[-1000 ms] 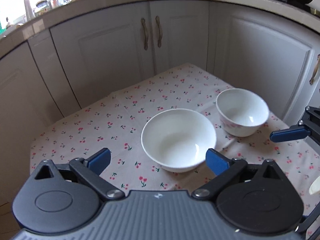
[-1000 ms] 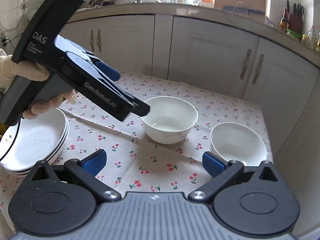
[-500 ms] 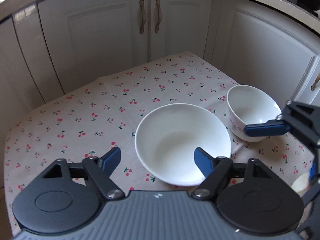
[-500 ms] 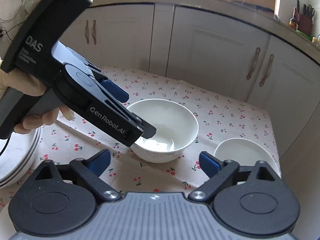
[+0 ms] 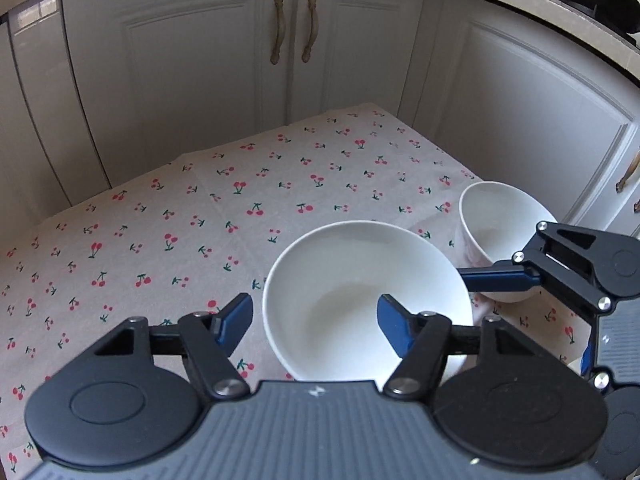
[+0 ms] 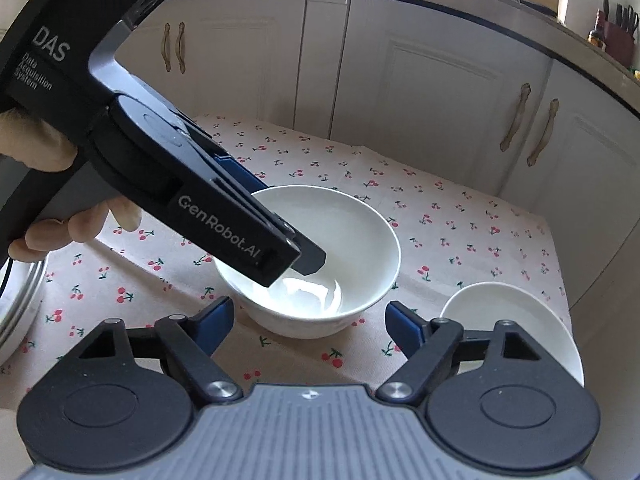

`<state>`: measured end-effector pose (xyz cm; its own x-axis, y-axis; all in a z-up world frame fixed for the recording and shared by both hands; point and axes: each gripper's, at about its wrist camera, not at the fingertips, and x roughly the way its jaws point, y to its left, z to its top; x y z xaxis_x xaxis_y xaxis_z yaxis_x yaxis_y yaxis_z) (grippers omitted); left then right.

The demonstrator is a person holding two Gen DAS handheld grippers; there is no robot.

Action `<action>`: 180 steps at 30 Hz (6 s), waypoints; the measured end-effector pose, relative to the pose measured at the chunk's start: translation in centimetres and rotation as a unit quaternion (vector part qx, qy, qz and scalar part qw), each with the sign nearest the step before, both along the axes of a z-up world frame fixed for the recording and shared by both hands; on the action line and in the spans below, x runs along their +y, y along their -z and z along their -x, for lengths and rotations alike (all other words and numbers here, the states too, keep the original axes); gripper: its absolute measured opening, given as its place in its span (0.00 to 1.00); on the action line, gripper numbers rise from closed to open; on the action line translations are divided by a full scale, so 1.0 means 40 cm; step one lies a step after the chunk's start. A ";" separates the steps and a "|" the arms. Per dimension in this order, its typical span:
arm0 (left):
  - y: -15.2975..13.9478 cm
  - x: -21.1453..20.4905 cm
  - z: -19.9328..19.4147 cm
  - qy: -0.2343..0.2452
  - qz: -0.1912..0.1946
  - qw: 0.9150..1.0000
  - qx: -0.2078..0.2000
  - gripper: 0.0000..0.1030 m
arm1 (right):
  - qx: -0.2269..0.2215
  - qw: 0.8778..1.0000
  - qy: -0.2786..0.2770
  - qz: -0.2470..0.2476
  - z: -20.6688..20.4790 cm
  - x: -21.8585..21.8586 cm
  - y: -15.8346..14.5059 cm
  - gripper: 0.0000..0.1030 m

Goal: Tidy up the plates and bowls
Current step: 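Grasp the second bowl's rim with the left gripper and lift it, then lower the second bowl into the first bowl with the left gripper, then open the left gripper to release the nested bowl, then move the left gripper to the remaining pink-patterned white bowl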

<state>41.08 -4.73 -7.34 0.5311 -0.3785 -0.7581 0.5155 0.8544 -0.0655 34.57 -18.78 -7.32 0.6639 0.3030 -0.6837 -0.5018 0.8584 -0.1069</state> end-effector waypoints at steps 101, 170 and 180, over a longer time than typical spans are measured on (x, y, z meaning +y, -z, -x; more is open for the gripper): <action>-0.092 0.035 0.576 -0.026 0.065 0.997 -0.041 0.60 | -0.009 0.999 -0.021 -0.025 0.516 0.014 -0.104 0.81; -0.049 0.131 0.670 -0.056 0.077 0.995 -0.035 0.71 | -0.012 0.997 -0.062 -0.047 0.579 0.058 -0.107 0.91; -0.116 0.125 0.678 -0.044 0.087 0.992 -0.077 0.92 | -0.032 0.998 -0.017 -0.052 0.579 -0.014 -0.138 0.95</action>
<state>13.97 0.25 -2.70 0.6730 -0.4429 -0.5924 0.4544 0.8795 -0.1413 11.41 -19.36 -1.78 0.6932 0.3925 -0.6045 -0.5255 0.8492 -0.0513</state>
